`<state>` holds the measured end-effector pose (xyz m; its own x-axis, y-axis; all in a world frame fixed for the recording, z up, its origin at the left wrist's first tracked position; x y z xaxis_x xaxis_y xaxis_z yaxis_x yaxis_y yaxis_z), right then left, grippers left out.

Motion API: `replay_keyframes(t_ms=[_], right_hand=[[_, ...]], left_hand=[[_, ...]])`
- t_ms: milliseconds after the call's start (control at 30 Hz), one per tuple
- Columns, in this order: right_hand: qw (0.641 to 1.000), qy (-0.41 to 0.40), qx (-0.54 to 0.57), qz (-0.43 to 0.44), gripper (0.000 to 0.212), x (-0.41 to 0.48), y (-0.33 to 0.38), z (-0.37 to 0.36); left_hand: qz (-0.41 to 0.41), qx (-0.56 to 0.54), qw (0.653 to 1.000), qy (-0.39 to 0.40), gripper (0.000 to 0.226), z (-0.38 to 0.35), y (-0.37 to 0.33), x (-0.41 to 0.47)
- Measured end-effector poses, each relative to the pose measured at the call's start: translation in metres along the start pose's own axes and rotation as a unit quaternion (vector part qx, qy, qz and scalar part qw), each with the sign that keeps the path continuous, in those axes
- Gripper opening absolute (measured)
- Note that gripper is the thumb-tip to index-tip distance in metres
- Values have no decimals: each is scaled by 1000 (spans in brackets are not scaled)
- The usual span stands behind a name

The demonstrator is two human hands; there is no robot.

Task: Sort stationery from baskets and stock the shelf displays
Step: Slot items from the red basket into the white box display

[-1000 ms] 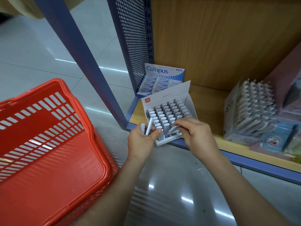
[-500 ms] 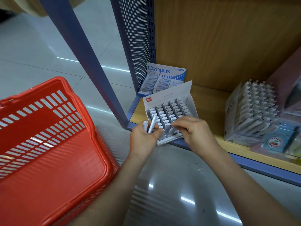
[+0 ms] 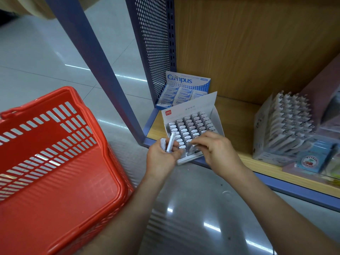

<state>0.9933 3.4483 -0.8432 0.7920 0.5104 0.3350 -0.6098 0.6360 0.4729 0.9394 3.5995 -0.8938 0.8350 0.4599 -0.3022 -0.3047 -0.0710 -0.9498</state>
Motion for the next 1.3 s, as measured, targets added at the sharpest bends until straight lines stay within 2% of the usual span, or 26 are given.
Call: replay_keyframes(t_ms=[133,367,467,533,667,800,867,933,967,1000,1033,1100,1200,1300], right_hand=[[999,-11,14,-44,23,-1,-7,-2],[979,-54,145,-131,30,-12,-11,3],[971,-65,166,-161,22,-11,-8,6],[975,-50,137,-168,10,-7,-6,6],[981,-88,45,-166,17,1,-13,20],[982,-60,49,-175,7,-11,-15,0],[952,-70,137,-265,12,-31,-34,-9],[877,-50,284,-385,20,-53,-51,-25],[838,-19,350,-419,24,-59,-50,-36],[815,13,392,-427,29,-61,-44,-44],[809,35,413,-416,32,-59,-35,-49],[845,30,377,-377,22,-49,-23,-46],[922,-11,212,-325,15,-31,-19,-16],[968,12,72,-238,8,-16,-11,15]], left_hand=[[-14,14,1000,-12,14,1,0,0],[-34,50,998,-7,24,-6,-3,2],[-44,73,996,-3,23,-6,-4,4],[-50,78,996,-2,22,-6,-3,4],[-60,101,993,-6,24,-7,-6,3],[-67,100,993,-12,24,-8,-5,2],[-75,97,992,-19,23,-8,-4,-2],[-84,95,992,-25,21,-8,-4,-5],[-85,95,991,-28,20,-7,-4,-5],[-85,93,992,-31,20,-7,-3,-5],[-84,92,992,-32,20,-7,-3,-4],[-80,87,992,-31,20,-7,-1,-2],[-85,93,992,-23,21,-7,-3,-2],[-85,88,992,-19,21,-8,-4,-1]])
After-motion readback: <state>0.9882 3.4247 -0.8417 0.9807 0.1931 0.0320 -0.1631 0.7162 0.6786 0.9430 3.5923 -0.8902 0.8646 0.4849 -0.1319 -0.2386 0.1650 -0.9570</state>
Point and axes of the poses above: each hand's wrist, its own x-axis towards the middle knuckle, its own z-axis out of the back of the hand, y = z × x, the point moved 10 cm from there along x, towards the middle knuckle, and after that the axes turned 6 degrees about -x, right-handed, at the moved point
